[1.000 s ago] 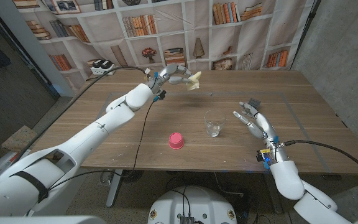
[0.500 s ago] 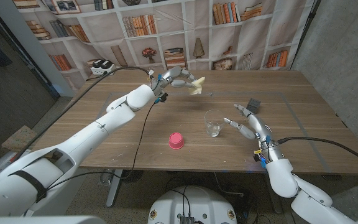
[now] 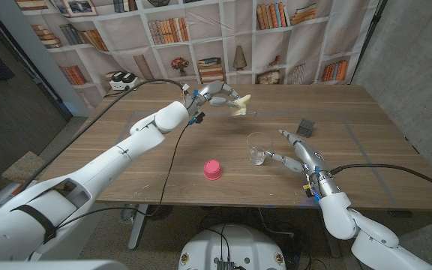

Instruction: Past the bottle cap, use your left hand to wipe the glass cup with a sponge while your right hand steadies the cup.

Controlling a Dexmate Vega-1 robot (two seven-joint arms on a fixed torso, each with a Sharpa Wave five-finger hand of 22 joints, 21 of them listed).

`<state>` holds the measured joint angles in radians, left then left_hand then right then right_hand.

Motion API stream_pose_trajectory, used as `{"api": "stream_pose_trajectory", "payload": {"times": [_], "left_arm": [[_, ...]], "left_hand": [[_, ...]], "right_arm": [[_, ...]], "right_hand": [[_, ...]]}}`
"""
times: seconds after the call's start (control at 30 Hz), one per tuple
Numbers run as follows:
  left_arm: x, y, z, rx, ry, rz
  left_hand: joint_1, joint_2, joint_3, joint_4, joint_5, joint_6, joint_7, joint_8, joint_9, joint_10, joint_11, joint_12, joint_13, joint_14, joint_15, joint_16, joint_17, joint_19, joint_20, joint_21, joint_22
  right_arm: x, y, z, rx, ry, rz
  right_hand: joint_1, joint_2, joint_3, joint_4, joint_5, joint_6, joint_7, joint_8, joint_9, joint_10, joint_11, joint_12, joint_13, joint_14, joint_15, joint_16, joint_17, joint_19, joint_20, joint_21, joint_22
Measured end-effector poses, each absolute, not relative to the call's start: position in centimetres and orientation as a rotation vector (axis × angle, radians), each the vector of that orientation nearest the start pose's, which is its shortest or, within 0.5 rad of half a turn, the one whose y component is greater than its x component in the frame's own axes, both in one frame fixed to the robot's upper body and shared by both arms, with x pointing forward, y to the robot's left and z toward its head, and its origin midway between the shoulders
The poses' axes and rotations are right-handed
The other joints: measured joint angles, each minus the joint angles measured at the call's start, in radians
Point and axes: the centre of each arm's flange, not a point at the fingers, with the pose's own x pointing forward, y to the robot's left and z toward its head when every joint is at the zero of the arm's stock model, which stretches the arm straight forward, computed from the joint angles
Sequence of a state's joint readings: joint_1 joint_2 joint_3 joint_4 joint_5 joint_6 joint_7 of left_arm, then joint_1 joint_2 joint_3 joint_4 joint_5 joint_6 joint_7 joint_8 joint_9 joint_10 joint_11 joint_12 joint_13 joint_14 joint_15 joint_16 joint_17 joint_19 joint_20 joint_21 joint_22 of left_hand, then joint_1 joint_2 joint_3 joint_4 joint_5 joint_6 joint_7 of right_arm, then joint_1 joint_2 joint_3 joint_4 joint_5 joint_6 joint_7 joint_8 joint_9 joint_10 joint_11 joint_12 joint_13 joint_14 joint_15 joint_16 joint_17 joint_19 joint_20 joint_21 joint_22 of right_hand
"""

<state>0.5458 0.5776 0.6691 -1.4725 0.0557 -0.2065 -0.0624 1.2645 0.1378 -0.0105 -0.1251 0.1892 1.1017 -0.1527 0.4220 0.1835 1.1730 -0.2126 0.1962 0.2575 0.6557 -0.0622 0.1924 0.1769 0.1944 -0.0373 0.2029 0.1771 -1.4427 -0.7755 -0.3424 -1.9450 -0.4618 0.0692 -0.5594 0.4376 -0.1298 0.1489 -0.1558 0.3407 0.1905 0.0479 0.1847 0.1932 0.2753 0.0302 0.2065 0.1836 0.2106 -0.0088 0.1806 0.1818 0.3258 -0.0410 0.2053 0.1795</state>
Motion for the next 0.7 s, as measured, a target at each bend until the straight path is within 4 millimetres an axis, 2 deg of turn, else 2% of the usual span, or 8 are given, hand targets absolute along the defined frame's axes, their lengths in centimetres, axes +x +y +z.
{"api": "stream_pose_trajectory", "payload": {"times": [0.13, 0.17, 0.27, 0.37, 0.7], "left_arm": [[62.0, 13.8, 8.2, 0.903, -0.851, -0.388], [61.5, 13.3, 8.7, 0.906, -0.869, -0.396], [61.5, 13.2, 8.7, 0.91, -0.871, -0.398], [61.4, 13.2, 8.7, 0.914, -0.874, -0.401], [61.5, 13.2, 8.5, 0.922, -0.874, -0.406]], "left_hand": [[0.0, 0.0, 0.0, 0.0, 0.0, 0.0, 0.0, 0.0, 0.0, 0.0, 0.0, 0.0, 0.0, 0.0, 0.0, 0.0, 0.0, 0.0, 0.0, 0.0, 0.0], [0.0, 0.0, 0.0, 0.0, 0.0, 0.0, 0.0, 0.0, 0.0, 0.0, 0.0, 0.0, 0.0, 0.0, 0.0, 0.0, 0.0, 0.0, 0.0, 0.0, 0.0], [0.0, 0.0, 0.002, -0.002, 0.0, 0.0, 0.0, -0.001, 0.0, 0.002, 0.002, 0.0, 0.0, 0.0, 0.0, 0.0, 0.0, 0.0, 0.0, 0.0, 0.0], [0.0, 0.0, 0.004, -0.004, -0.001, 0.003, -0.003, -0.001, 0.0, 0.005, 0.002, 0.0, 0.0, 0.0, 0.0, 0.0, 0.0, 0.0, 0.0, 0.0, 0.0], [0.009, -0.009, 0.004, -0.004, -0.004, 0.012, -0.001, 0.006, 0.0, 0.008, 0.0, 0.0, 0.002, 0.0, 0.0, 0.0, 0.0, 0.0, 0.0, 0.0, 0.0]], "right_arm": [[48.0, -23.3, -14.6, -0.979, -0.8, -0.084], [48.7, -24.2, -15.0, -1.032, -0.743, -0.139], [48.9, -23.8, -15.3, -1.035, -0.74, -0.129], [49.0, -23.4, -15.4, -1.036, -0.743, -0.118], [49.9, -22.2, -16.2, -1.04, -0.72, -0.106]], "right_hand": [[0.002, -0.002, 0.0, 0.0, 0.004, 0.0, 0.0, 0.0, 0.0, 0.0, 0.0, 0.0, 0.001, 0.0, 0.0, 0.0, 0.0, 0.0, 0.0, 0.0, 0.0], [0.005, -0.005, -0.003, -0.003, 0.004, 0.0, 0.0, 0.0, 0.0, 0.0, 0.0, 0.0, 0.004, 0.0, 0.0, 0.0, 0.0, 0.0, 0.0, 0.0, 0.0], [0.005, -0.005, -0.007, 0.001, 0.008, 0.001, 0.0, 0.0, 0.0, 0.002, -0.002, 0.0, 0.005, 0.0, 0.0, 0.0, 0.0, 0.0, 0.0, 0.0, 0.0], [0.005, -0.005, -0.01, 0.004, 0.018, 0.007, -0.021, 0.004, 0.0, 0.01, -0.019, 0.0, 0.005, 0.0, 0.0, 0.0, 0.0, 0.0, 0.0, 0.0, 0.0], [0.015, -0.014, -0.011, 0.006, 0.033, 0.018, -0.039, 0.012, 0.0, 0.025, -0.033, 0.005, 0.005, 0.006, -0.006, 0.005, 0.0, 0.0, 0.0, 0.0, 0.0]]}}
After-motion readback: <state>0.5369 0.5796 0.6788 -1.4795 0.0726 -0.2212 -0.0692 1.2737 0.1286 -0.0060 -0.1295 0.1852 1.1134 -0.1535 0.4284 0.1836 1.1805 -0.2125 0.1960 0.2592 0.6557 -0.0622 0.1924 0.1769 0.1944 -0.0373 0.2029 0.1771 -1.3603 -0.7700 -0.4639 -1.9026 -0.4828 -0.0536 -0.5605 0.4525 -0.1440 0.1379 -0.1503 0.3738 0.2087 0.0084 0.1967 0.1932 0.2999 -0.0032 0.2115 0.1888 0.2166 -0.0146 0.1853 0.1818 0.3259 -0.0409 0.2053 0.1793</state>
